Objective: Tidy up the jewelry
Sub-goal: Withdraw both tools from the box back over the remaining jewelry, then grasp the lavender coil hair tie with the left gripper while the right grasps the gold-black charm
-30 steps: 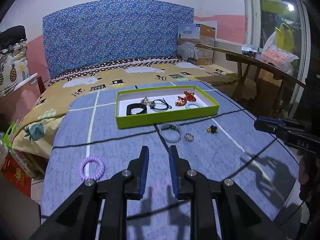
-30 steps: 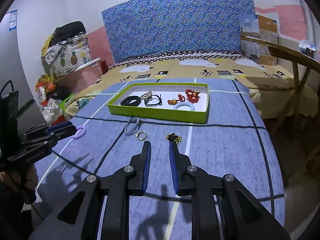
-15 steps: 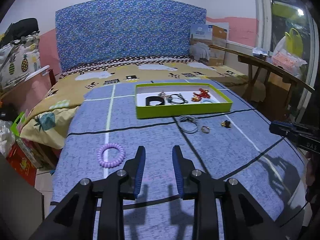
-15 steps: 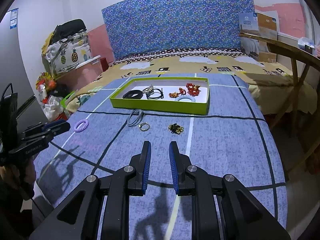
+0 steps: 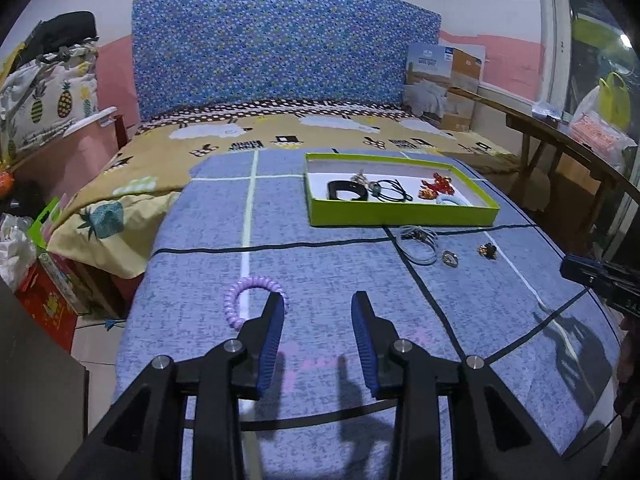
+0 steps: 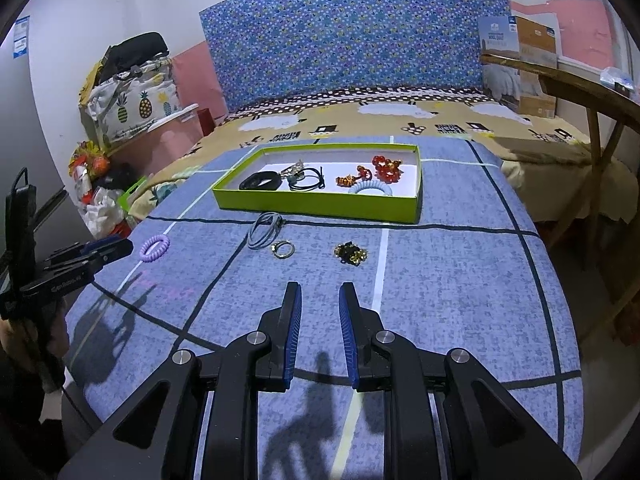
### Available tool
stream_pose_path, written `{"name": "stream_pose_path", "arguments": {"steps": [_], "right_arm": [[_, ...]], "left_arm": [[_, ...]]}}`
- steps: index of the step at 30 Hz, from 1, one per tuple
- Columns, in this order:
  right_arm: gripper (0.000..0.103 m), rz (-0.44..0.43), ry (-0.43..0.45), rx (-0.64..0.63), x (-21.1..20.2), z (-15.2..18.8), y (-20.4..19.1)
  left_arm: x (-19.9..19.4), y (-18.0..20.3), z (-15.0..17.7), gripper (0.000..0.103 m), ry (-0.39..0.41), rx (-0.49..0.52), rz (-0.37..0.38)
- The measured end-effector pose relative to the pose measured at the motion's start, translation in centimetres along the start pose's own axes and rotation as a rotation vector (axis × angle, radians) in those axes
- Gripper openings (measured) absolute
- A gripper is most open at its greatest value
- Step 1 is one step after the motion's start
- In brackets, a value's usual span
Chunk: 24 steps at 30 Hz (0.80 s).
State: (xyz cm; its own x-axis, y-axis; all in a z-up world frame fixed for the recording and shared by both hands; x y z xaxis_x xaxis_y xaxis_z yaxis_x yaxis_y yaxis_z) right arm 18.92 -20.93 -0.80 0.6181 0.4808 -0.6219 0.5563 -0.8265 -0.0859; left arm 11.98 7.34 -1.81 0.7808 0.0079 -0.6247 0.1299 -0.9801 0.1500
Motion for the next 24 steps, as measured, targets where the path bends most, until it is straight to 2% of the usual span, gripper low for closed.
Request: {"name": "stream_pose_path", "arguments": {"steps": [5,6,7,8,13,18,22,24], "right_arm": [[0.023,0.003,-0.017,-0.008,1.0,-0.2,0.2],[0.028,0.003,-0.021,-0.011,1.1,-0.3,0.2],[0.039,0.003,-0.025,-0.014,1.3,-0.3,0.3],[0.041,0.005,-0.027,-0.017,1.5,-0.4,0.3],[0.041,0.011,-0.034,-0.034,2.4,-0.7,0.6],[0.041,0.033,-0.064,-0.067,4.0,-1.3,1.0],[0.041,0.036,-0.086,-0.103,5.4,-1.8,1.0],[0.041,0.035,-0.101,-0.121,6.3,-2.0,1.0]], "left_arm": [[0.9,0.0,-0.2,0.037,-0.006,0.013,-0.024],[1.1,-0.3,-0.2,0.037,-0.010,0.011,-0.033],[1.4,-0.6,-0.3,0.038,-0.016,0.008,-0.049],[1.6,-1.0,-0.3,0.039,-0.020,0.006,-0.062],[2.8,-2.9,-0.3,0.042,-0.054,-0.021,-0.118],[4.1,-3.7,-0.1,0.044,-0.120,-0.041,-0.102],[5.0,-3.9,0.1,0.052,-0.160,-0.053,-0.097],[5.3,-4.0,0.0,0.052,-0.170,-0.058,-0.103]]}}
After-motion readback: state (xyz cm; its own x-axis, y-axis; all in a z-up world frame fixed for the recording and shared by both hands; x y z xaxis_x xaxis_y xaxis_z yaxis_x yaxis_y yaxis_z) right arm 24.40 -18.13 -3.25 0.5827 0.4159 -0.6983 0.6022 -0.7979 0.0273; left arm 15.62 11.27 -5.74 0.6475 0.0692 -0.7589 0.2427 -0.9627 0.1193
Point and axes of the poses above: each gripper's, at about its wrist camera, not at the fingertips, and x roughly the way its jaws point, y to its right, z to its underside, the point moved 4 cm from there along x, roughly the way its jaws point, and after that the axes turned 6 degrees about -x, right-handed, at the moved point
